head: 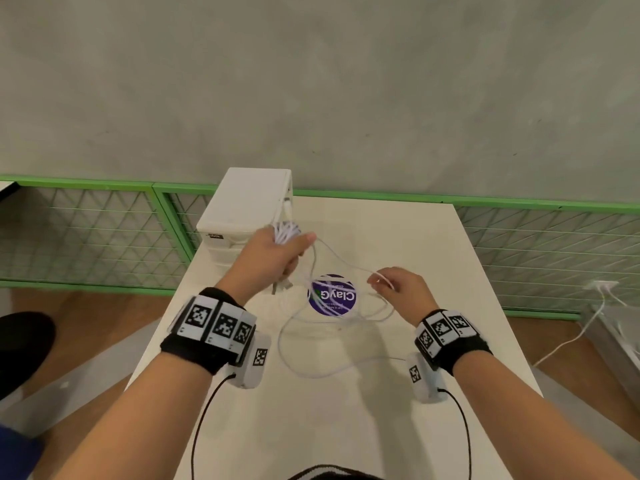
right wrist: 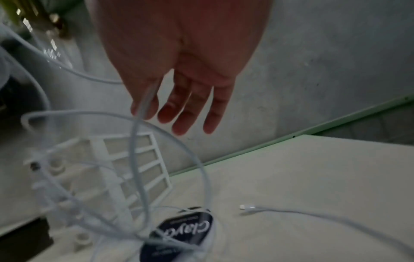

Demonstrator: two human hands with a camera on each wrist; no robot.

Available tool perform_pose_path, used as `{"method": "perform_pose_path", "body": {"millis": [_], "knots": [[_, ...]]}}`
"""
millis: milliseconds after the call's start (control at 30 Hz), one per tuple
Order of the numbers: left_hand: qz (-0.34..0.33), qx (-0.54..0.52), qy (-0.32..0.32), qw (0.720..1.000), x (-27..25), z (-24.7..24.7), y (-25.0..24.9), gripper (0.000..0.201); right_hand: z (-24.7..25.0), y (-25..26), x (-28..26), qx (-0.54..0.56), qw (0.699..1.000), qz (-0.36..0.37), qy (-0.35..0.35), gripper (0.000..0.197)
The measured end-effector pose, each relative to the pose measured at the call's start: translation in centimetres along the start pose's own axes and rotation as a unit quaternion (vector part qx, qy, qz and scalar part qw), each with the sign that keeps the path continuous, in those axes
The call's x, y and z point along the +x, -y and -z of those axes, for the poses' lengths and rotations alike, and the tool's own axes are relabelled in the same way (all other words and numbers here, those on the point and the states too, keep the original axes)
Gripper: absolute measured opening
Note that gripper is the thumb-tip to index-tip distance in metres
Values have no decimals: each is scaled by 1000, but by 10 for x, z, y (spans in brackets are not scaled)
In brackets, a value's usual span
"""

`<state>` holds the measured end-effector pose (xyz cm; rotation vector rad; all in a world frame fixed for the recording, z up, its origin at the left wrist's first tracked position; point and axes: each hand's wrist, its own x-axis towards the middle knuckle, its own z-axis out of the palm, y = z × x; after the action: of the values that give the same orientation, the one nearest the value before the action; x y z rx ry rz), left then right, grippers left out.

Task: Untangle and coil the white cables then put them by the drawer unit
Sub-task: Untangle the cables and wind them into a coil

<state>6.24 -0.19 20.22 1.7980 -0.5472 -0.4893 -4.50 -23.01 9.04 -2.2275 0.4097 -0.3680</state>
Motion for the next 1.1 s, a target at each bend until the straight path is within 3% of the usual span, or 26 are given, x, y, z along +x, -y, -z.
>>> {"method": "perform_pose_path", "body": {"millis": [67, 200, 233, 300, 367, 433, 500, 533, 633, 733, 833, 967, 1100], "knots": [[-18, -66, -44, 997, 3, 5, -7, 32, 3, -3, -5, 23, 997, -62, 36, 8], [-40, -87, -129, 987, 6, 7, -14, 36, 12, -15, -10, -40, 991, -127, -2, 3], [-36, -78, -130, 988, 6, 7, -13, 35, 14, -17, -10, -53, 988, -144, -1, 11], [-24, -52, -100, 993, 4, 4, -12, 34, 15, -13, -9, -38, 989, -145, 13, 49], [-14, -10, -60, 998, 2, -3, -10, 34, 16, 9, -6, 33, 996, -87, 8, 87], [-5, 13, -33, 999, 1, -14, -10, 35, 15, 39, 0, 94, 996, -6, 3, 101], [-10, 14, -7, 1000, 0, -24, -13, 35, 9, 69, 4, 100, 993, 60, 37, 96], [-16, 11, 5, 1000, -1, -28, -16, 36, 5, 81, 5, 85, 991, 79, 61, 85], [-25, 39, 28, 999, -1, -30, -23, 39, -4, 99, 9, 64, 990, 97, 77, 20], [5, 162, 68, 984, -2, -24, -18, 42, 4, 97, 18, 141, 984, 111, -13, 23], [28, 204, 146, 968, -9, -27, -6, 44, 10, 105, 25, 131, 980, 149, -16, 13], [12, -62, 235, 970, -16, -32, -10, 37, -4, 99, 28, 92, 985, 136, 62, 15], [-51, -238, 220, 945, -12, -23, -28, 38, -17, 75, 19, 33, 994, 59, 80, 21]]}}
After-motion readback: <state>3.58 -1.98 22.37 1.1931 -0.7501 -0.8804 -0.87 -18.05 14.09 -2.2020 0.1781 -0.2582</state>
